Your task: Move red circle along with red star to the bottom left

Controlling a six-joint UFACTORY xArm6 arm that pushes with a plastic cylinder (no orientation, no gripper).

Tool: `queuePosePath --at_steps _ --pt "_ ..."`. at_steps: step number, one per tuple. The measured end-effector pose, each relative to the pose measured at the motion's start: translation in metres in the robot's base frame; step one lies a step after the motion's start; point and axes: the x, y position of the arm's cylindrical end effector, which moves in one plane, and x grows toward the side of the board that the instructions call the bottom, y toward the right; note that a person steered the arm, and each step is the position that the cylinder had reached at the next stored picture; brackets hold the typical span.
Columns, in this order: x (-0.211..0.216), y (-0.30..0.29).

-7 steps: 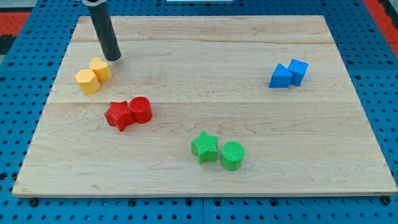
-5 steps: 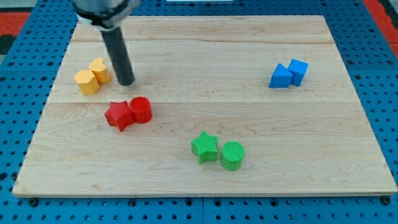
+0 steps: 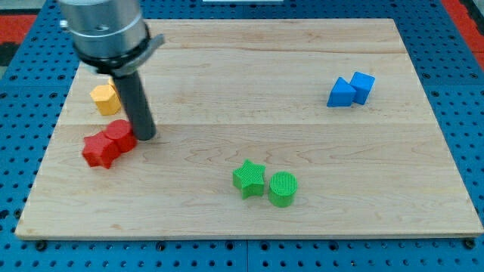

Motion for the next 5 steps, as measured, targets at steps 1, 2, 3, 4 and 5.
queuePosePath --at_steps 1,2,3,4,5 --pt "-0.004 0.000" --pt "-0.004 -0.005" --pt "-0.004 -0.015" --pt "-0.004 -0.035" --pt "-0.004 -0.047"
